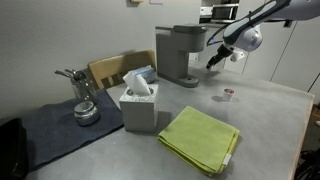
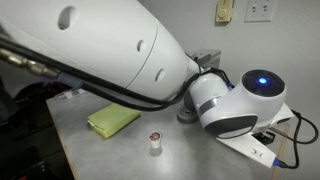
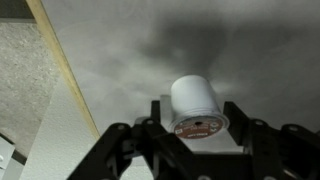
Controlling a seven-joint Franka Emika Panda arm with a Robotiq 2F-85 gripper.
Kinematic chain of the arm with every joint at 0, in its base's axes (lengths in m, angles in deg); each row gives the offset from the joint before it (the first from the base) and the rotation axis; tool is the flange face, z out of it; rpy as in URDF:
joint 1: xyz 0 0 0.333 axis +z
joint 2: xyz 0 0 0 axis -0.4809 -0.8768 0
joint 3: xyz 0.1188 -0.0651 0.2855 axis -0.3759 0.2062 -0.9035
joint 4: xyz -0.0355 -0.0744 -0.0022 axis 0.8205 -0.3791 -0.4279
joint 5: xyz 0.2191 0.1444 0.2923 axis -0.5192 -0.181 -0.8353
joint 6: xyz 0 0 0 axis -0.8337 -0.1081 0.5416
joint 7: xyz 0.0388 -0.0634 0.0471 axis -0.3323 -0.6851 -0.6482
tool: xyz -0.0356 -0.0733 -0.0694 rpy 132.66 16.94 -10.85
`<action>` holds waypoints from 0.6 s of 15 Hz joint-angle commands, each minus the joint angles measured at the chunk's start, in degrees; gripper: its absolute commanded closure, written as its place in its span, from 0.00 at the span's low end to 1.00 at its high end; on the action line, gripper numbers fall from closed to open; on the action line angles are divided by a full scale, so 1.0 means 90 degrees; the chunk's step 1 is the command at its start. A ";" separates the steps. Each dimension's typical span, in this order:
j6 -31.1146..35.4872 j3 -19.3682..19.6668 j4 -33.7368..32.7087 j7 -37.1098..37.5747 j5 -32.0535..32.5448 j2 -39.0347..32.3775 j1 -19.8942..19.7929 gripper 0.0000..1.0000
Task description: Move the white cups one at a time to the front of the coffee maker
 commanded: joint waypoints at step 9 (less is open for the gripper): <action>-0.0059 -0.0057 -0.0335 -0.0158 0.0042 -0.0197 0.0041 0.46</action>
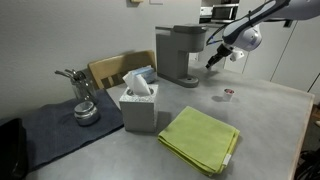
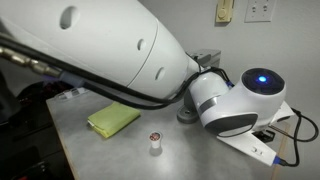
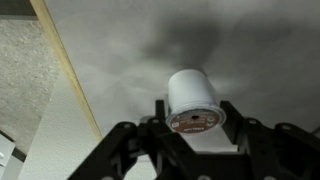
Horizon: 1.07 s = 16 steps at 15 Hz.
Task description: Move the white cups one at a time to the front of the coffee maker
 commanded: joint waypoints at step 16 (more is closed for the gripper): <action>0.0042 0.0152 0.0455 0.0100 0.0047 0.0233 0.0017 0.47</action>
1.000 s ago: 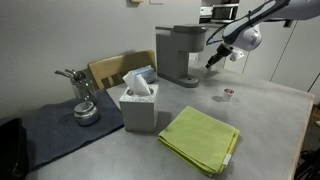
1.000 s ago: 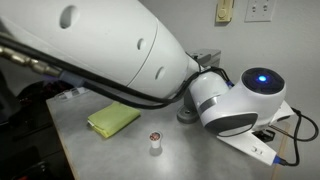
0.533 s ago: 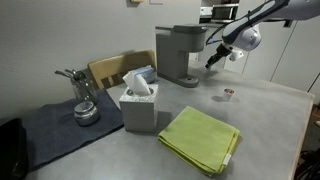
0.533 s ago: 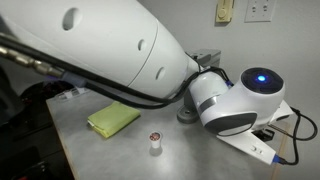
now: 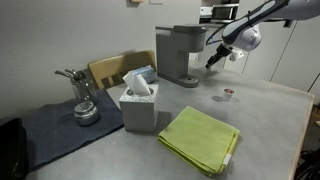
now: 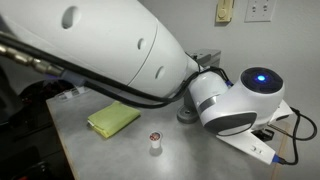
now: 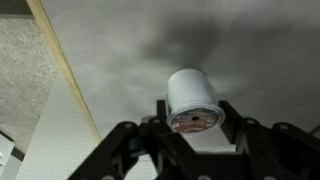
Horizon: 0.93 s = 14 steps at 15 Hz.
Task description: Move the white cups one at a time to the front of the coffee maker
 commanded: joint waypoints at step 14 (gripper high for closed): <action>0.0054 0.0757 0.2461 0.0611 -0.0066 0.1661 0.0143 0.57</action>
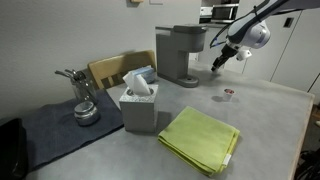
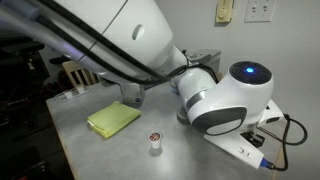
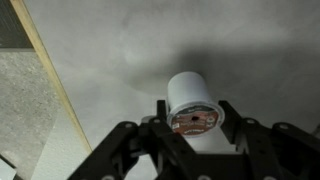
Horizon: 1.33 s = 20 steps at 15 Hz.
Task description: Move the white cups one at a time to the front of the coffee maker
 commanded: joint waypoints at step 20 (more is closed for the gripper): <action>-0.1408 0.0707 0.3063 -0.0453 -0.0412 0.2611 0.0509 0.50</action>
